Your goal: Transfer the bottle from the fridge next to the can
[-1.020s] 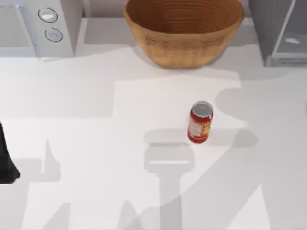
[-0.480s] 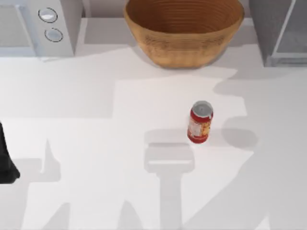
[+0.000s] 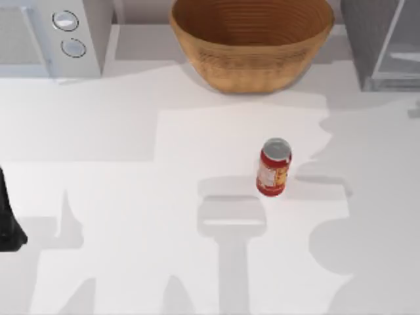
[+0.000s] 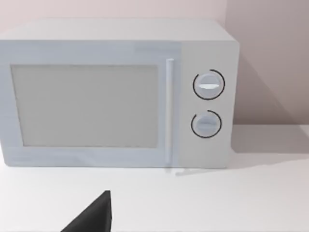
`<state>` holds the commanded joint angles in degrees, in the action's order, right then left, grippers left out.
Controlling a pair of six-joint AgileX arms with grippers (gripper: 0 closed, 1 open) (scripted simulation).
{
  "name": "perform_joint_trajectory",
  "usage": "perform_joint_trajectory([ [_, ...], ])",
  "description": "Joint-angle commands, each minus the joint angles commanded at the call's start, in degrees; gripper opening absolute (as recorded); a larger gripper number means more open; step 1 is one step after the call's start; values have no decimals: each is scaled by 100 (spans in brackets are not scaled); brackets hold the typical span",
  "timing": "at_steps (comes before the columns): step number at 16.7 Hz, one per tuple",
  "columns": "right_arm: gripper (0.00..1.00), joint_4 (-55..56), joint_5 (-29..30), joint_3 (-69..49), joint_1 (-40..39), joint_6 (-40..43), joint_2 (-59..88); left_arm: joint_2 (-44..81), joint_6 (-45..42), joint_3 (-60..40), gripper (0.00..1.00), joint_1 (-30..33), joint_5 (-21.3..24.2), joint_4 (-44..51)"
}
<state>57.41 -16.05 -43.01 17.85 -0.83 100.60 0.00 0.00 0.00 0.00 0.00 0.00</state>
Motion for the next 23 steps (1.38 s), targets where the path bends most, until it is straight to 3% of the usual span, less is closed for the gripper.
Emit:
perform_joint_trajectory([
  [6,0,196,213,105,-239,-23,86,0,0,0,100,0,0,0],
  [9,0,819,936,553,-977,-37,209,0,0,0,100,0,0,0],
  [14,0,2084,2863,1712,-2921,10,336,0,0,0,100,0,0,0],
  [17,0,2657,3737,2342,-3789,47,317,0,0,0,100,0,0,0],
  [23,0,2897,4066,2639,-4116,63,267,0,0,0,100,0,0,0],
])
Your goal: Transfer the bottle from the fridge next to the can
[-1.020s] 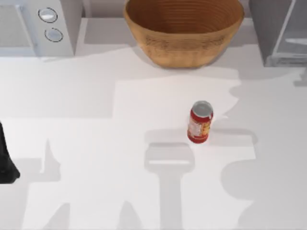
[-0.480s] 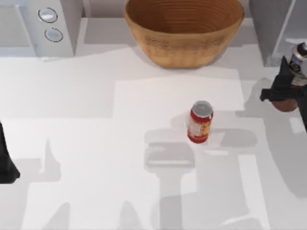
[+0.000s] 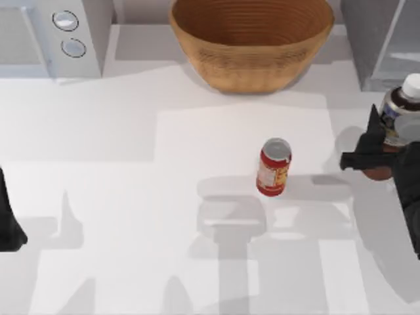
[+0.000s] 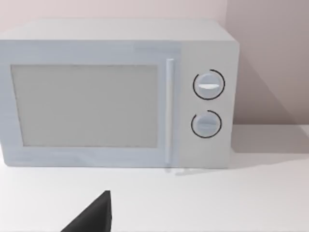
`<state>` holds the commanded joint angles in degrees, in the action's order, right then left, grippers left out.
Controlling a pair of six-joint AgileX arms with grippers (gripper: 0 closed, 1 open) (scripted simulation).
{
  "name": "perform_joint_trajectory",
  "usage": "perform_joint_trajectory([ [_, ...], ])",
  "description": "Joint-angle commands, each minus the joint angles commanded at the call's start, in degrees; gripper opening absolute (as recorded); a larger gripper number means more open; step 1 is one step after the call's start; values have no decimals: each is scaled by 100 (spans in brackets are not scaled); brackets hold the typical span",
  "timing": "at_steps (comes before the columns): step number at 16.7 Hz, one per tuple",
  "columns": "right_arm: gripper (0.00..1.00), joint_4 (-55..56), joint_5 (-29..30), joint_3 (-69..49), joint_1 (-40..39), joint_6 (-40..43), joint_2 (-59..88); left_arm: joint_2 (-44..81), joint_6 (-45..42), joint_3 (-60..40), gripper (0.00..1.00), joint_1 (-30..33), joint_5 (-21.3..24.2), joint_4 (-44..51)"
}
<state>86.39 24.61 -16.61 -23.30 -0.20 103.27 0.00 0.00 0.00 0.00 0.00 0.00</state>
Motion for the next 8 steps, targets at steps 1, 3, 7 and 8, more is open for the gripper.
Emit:
perform_joint_trajectory([
  [1,0,-17,-19,-17,23,-14,20,0,0,0,100,0,0,0],
  [3,0,-8,-9,-8,10,-6,10,0,0,0,100,0,0,0],
  [7,0,0,0,0,0,0,0,0,0,0,100,0,0,0],
  [8,8,0,0,0,0,0,0,0,0,0,100,0,0,0],
])
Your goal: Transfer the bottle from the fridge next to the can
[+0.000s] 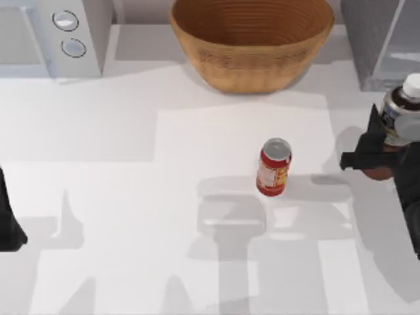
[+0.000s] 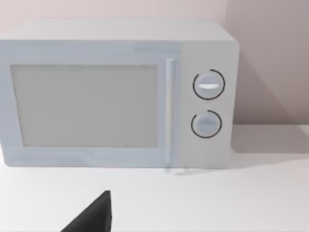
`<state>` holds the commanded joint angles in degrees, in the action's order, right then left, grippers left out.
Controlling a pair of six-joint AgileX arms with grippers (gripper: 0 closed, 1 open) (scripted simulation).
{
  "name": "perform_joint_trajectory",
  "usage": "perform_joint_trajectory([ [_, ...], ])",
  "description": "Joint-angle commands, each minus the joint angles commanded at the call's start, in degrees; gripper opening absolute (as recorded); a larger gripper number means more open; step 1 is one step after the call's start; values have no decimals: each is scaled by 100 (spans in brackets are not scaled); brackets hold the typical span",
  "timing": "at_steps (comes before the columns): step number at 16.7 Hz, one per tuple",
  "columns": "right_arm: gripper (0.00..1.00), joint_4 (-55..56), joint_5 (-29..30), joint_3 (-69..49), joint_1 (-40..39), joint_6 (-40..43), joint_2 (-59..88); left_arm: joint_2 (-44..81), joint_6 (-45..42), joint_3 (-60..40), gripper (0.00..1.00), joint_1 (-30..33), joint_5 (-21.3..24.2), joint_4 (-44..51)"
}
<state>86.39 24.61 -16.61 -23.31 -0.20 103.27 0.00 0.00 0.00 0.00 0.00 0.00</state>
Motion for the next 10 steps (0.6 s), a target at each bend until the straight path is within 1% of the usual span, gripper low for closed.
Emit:
perform_joint_trajectory([
  [10,83,0,0,0,0,0,0,0,0,0,100,0,0,0],
])
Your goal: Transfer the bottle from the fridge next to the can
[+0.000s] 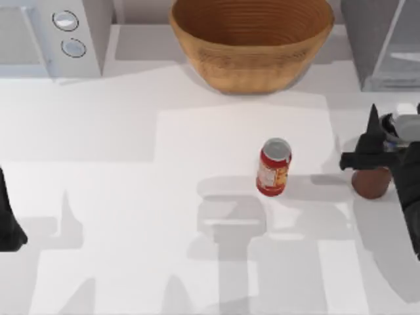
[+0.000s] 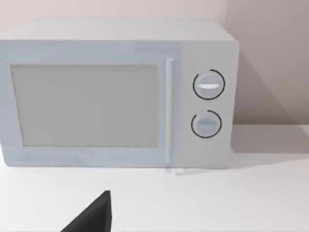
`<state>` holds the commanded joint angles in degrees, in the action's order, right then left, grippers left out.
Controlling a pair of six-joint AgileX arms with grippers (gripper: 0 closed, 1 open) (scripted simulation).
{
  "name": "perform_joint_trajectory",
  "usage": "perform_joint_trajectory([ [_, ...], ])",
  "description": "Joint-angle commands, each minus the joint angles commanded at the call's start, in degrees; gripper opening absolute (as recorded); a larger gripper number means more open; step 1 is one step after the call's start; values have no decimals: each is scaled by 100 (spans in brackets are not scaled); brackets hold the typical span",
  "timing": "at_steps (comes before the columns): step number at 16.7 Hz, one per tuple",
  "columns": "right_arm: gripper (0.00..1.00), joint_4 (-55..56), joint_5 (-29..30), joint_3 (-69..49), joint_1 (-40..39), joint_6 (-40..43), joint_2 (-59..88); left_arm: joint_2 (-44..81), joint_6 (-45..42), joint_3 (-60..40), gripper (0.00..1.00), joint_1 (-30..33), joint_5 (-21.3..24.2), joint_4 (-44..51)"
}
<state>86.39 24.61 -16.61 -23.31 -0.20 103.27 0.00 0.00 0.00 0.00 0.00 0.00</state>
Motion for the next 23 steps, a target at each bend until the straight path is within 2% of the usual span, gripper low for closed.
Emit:
perform_joint_trajectory([
  [2,98,0,0,0,0,0,0,0,0,0,100,0,0,0],
  [3,100,0,0,0,0,0,0,0,0,0,100,0,0,0],
  [12,100,10,15,18,-9,-1,-14,0,0,0,100,0,0,0],
  [18,100,244,333,589,-336,-4,-335,0,0,0,100,0,0,0],
  [23,100,238,337,591,-326,-4,-326,0,0,0,100,0,0,0],
])
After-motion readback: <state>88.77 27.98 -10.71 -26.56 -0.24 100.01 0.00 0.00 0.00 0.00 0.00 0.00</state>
